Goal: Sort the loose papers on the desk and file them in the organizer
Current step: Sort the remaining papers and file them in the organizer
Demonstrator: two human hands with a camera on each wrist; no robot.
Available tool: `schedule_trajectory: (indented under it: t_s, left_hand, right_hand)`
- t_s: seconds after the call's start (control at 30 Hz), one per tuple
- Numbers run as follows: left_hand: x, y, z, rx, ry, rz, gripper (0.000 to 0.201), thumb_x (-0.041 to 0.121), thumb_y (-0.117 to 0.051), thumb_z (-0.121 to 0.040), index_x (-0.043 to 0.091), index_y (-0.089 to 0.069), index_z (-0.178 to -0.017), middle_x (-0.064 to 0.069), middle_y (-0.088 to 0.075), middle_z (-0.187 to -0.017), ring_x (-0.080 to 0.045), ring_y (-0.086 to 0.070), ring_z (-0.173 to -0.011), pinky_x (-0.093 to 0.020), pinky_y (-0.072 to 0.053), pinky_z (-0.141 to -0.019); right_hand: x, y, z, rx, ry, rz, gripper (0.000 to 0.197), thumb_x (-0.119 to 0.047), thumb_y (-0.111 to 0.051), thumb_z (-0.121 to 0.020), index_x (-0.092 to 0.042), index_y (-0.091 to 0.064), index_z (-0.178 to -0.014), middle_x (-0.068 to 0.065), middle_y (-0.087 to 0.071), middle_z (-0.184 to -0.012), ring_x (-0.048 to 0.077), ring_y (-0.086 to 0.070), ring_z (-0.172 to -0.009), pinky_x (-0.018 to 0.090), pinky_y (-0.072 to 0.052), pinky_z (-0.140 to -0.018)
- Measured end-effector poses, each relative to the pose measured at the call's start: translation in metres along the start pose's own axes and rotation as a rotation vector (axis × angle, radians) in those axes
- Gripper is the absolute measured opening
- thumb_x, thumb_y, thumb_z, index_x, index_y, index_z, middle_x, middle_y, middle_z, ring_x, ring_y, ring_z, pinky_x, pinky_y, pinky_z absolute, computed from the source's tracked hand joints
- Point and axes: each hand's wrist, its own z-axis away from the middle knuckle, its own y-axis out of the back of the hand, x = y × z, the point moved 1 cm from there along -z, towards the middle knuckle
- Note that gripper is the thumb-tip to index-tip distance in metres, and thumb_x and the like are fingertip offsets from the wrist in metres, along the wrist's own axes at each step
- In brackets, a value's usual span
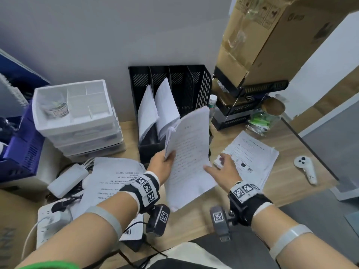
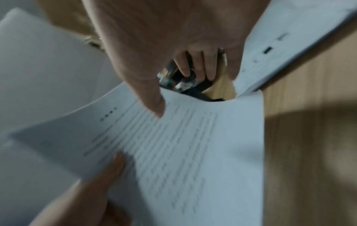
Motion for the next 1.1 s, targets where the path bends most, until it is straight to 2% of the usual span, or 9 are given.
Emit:
schedule_trajectory:
  t_s: [0.17,0.27,0.33,0.47,0.53,0.63,0.8,0.93,1.1]
  left_hand:
    - [0.045,-0.001,-0.006,0.011,-0.058,0.025,0.046,0.040,-0.045,-0.099,0.009,-0.062,-0.128,-0.011,-0.071,-0.122,-0.027,-0.067,-0.113,-0.047,-0.052,-0.102]
    - [0.082,-0.001,-0.009,-0.027,-0.180,-0.081,0.038,0.025,-0.041,-0.100,0.013,-0.059,-0.131,-0.010,-0.068,-0.127,-0.027,-0.063,-0.117,-0.043,-0.049,-0.105]
    - [0.100,-0.002,-0.007,-0.066,-0.236,-0.128,0.038,0.027,-0.041,-0.096,0.018,-0.058,-0.129,-0.007,-0.069,-0.123,-0.025,-0.065,-0.111,-0.043,-0.053,-0.100]
    - [0.117,-0.008,-0.009,-0.223,-0.228,0.065,0.053,0.043,-0.056,-0.087,0.028,-0.050,-0.137,-0.003,-0.068,-0.122,-0.022,-0.069,-0.108,-0.043,-0.059,-0.091]
    - [0.119,-0.007,-0.013,-0.261,-0.233,0.074,0.058,0.053,-0.061,-0.084,0.031,-0.051,-0.137,0.001,-0.066,-0.125,-0.018,-0.067,-0.113,-0.040,-0.055,-0.097]
    - [0.106,-0.004,-0.028,-0.249,-0.179,-0.030,0.040,0.036,-0.060,-0.094,0.020,-0.059,-0.131,-0.003,-0.066,-0.127,-0.015,-0.063,-0.117,-0.040,-0.051,-0.104]
    - [0.082,-0.014,-0.058,-0.287,0.038,-0.159,0.061,0.027,-0.061,-0.093,0.030,-0.038,-0.150,-0.002,-0.058,-0.141,-0.020,-0.058,-0.122,-0.043,-0.050,-0.104]
    - [0.089,-0.022,-0.073,-0.297,0.145,-0.020,0.083,0.017,-0.059,-0.094,0.042,-0.008,-0.155,0.006,-0.063,-0.122,-0.023,-0.059,-0.118,-0.041,-0.051,-0.091]
    - [0.098,-0.028,-0.098,-0.194,0.184,0.055,0.090,0.016,-0.063,-0.090,0.046,-0.008,-0.155,-0.006,-0.052,-0.137,-0.021,-0.054,-0.123,-0.051,-0.052,-0.101]
  right_hand:
    - [-0.045,-0.027,0.024,-0.330,0.256,0.156,0.145,-0.072,-0.082,-0.049,-0.028,0.008,-0.155,-0.006,-0.021,-0.160,0.012,-0.024,-0.146,0.038,-0.025,-0.120]
    - [-0.067,-0.031,0.022,-0.235,0.324,0.197,0.135,-0.060,-0.079,-0.060,-0.043,0.021,-0.149,-0.001,-0.021,-0.160,0.021,-0.036,-0.141,0.040,-0.037,-0.113]
    - [-0.079,-0.023,0.021,-0.106,0.399,0.239,0.117,-0.034,-0.070,-0.076,-0.054,0.024,-0.143,0.008,-0.038,-0.152,0.028,-0.058,-0.117,0.040,-0.051,-0.095]
    - [-0.092,0.010,0.016,0.089,0.436,0.299,0.092,0.001,-0.047,-0.087,-0.046,-0.002,-0.152,0.013,-0.062,-0.126,0.029,-0.065,-0.096,0.029,-0.048,-0.075]
    - [-0.095,0.031,0.010,0.128,0.414,0.257,0.073,-0.003,-0.045,-0.091,-0.036,-0.021,-0.152,0.016,-0.064,-0.122,0.033,-0.063,-0.103,0.029,-0.045,-0.078]
    - [-0.098,0.054,-0.002,0.128,0.406,0.209,0.058,-0.009,-0.046,-0.095,-0.030,-0.034,-0.148,0.015,-0.062,-0.129,0.036,-0.058,-0.116,0.038,-0.047,-0.096]
    - [-0.109,0.057,-0.035,0.084,0.428,0.186,0.053,-0.011,-0.046,-0.097,-0.024,-0.035,-0.148,0.015,-0.060,-0.132,0.037,-0.056,-0.120,0.042,-0.044,-0.104]
    - [-0.117,0.041,-0.071,0.022,0.460,0.157,0.052,-0.011,-0.047,-0.096,-0.021,-0.038,-0.146,0.017,-0.056,-0.137,0.037,-0.053,-0.125,0.044,-0.042,-0.107]
    - [-0.130,0.026,-0.115,-0.005,0.458,0.164,0.053,-0.011,-0.045,-0.097,-0.021,-0.035,-0.148,0.015,-0.055,-0.134,0.036,-0.051,-0.123,0.044,-0.040,-0.108]
